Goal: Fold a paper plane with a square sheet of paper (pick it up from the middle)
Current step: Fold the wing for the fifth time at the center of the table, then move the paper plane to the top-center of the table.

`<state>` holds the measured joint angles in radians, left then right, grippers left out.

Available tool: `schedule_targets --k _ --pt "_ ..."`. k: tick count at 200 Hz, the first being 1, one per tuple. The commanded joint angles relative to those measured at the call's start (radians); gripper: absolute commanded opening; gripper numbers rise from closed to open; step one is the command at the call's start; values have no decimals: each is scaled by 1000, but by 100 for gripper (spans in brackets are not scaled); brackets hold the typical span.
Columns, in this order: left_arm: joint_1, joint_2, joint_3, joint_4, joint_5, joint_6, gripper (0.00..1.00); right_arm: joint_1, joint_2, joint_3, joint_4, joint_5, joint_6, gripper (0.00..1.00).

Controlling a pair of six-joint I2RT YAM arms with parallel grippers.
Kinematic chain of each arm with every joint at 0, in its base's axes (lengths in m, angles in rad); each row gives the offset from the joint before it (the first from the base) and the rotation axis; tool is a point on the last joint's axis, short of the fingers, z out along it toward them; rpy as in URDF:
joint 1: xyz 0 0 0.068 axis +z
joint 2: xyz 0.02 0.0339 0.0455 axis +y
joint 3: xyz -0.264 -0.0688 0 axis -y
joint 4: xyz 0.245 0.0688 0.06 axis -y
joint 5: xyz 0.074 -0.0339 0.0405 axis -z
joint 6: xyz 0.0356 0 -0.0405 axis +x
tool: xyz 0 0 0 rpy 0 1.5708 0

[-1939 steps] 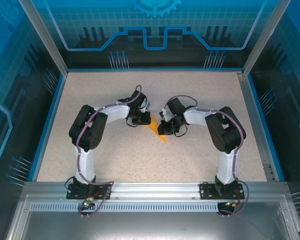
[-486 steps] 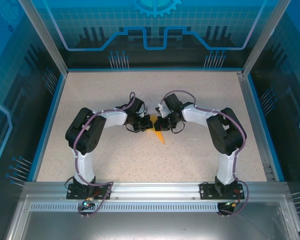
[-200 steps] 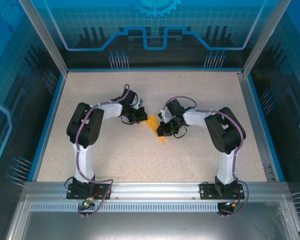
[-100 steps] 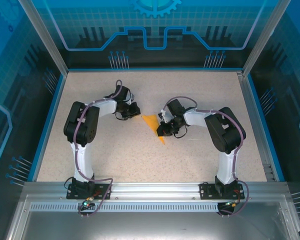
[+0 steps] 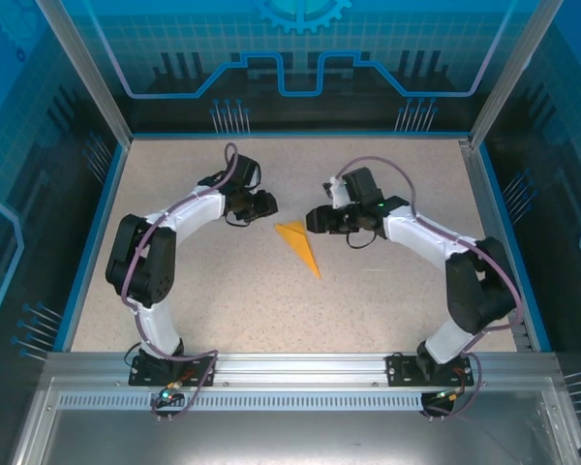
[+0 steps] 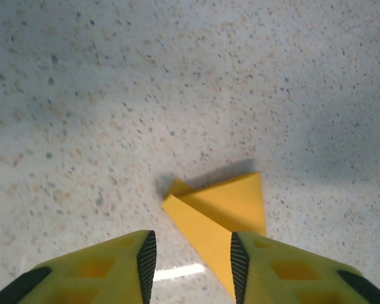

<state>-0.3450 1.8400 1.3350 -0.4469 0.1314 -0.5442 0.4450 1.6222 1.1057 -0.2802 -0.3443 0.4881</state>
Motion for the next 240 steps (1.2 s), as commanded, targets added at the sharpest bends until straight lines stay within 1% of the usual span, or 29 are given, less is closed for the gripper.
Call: schedule_targets --k 1,13,30,47,69,81,101,110,132,160,173,186,213,240 --pt "-51 -22 46 -164 -96 -73 47 -78 -5 -62 -34 31 14 54" --pt "-86 -13 69 -190 -106 -99 53 -109 -8 -91 -25 31 10 55" --pt "-135 15 106 -222 -119 -146 58 -137 -20 -134 -5 58 -2 63" --pt "-180 51 141 -250 -136 -194 61 -148 -37 -175 20 113 -11 77" --pt "-225 104 189 -290 -150 -256 62 -158 -68 -221 75 164 -11 93" --pt "-248 132 215 -303 -158 -279 62 -166 -76 -263 88 187 -9 99" --pt "-274 195 284 -350 -172 -297 62 -168 -78 -286 105 196 1 99" --pt "-284 225 323 -384 -187 -297 60 -170 -75 -294 111 192 4 99" --pt "-316 295 422 -493 -296 -291 59 -169 -67 -294 101 190 5 100" --pt "-326 355 477 -552 -316 -284 57 -170 -58 -290 98 186 10 99" --pt "-327 361 479 -556 -310 -286 54 -170 -51 -287 93 185 10 99" --pt "-330 355 477 -559 -303 -289 49 -170 -44 -284 90 182 12 99" --pt "-342 291 437 -528 -303 -303 42 -170 -27 -273 89 150 18 97" --pt "-345 260 396 -505 -291 -320 33 -170 -9 -261 87 127 25 95"
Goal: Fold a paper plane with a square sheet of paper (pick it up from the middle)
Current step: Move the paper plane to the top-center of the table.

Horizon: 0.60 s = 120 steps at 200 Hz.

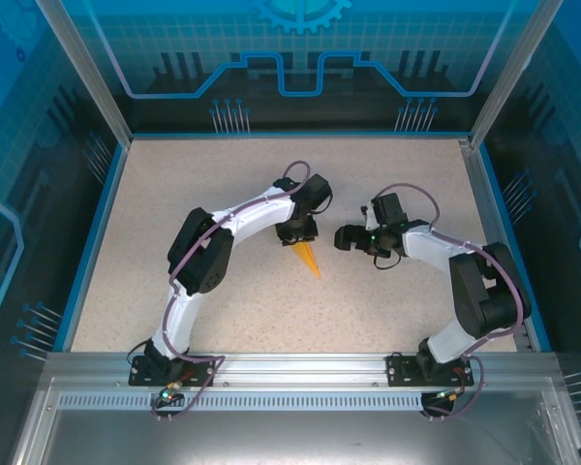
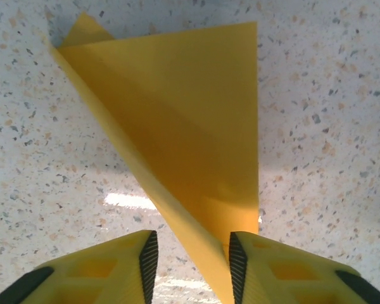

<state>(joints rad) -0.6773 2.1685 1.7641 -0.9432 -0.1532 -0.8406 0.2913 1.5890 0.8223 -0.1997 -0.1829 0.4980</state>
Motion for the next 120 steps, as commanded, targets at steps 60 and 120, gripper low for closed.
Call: schedule_targets --k 60,120 --pt "-13 -92 -86 22 4 -46 21 -16 45 32 -1 -42 19 94" --pt "-20 -174 -111 60 -21 -17 0 -17 35 14 29 -38 28 94"
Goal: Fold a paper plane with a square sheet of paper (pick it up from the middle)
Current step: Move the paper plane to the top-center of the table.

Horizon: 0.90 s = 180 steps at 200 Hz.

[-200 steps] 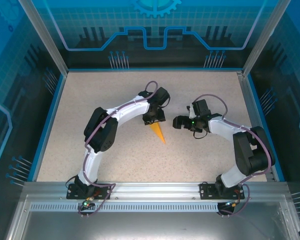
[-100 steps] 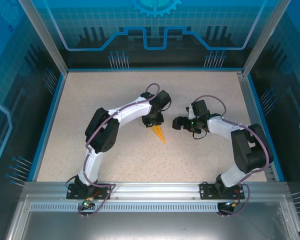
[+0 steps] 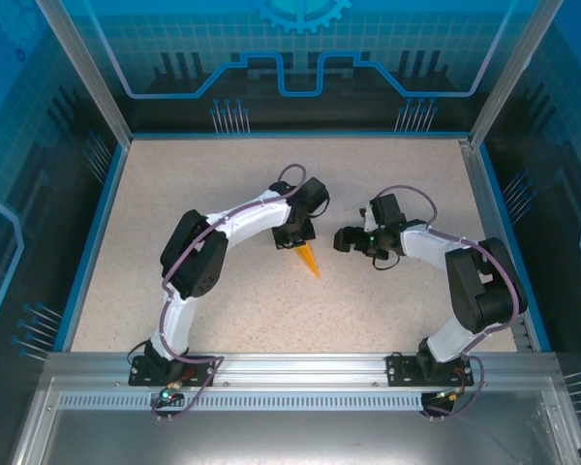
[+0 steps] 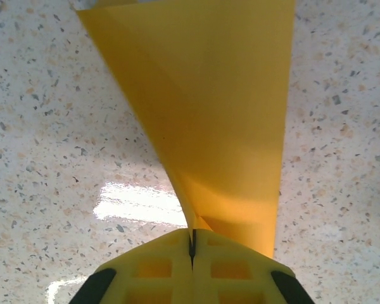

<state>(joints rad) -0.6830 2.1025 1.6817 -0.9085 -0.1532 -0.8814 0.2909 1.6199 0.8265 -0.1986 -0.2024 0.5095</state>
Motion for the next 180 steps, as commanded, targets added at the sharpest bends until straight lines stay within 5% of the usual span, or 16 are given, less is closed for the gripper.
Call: schedule_targets --k 1,59,97,140,180 --pt "-14 -112 -32 28 -21 26 0 -16 3 8 30 -19 17 94" --pt "-11 -332 -255 331 94 161 0 -36 -118 -42 86 -13 40 94" --pt "46 -377 -456 658 341 161 0 -54 -196 -69 109 -63 50 93" --pt "87 -304 -588 947 512 79 0 -51 -209 -78 81 -131 78 80" --pt "114 -268 -648 1016 519 55 0 21 -180 -46 51 -156 84 67"
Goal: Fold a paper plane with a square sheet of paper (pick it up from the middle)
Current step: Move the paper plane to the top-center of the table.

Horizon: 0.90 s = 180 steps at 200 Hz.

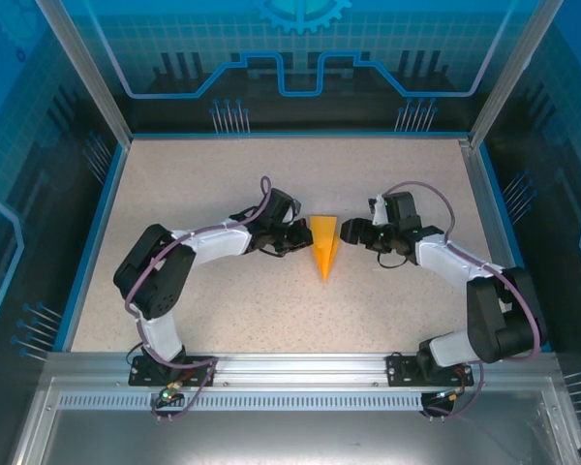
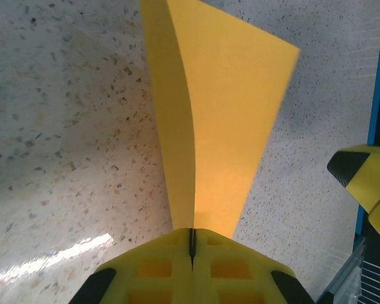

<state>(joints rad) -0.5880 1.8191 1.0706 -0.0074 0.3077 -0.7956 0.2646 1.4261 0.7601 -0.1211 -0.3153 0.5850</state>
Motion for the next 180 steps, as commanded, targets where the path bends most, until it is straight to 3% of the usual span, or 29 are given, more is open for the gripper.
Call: schedule_targets --k 1,55,180 --pt "19 18 -38 116 58 -33 0 50 16 21 -26 -43 9 66" --pt "23 45 -76 122 52 -31 0 167 117 94 -38 -5 24 51" --pt "39 71 -87 101 44 -32 0 223 265 194 -166 69 -18 53"
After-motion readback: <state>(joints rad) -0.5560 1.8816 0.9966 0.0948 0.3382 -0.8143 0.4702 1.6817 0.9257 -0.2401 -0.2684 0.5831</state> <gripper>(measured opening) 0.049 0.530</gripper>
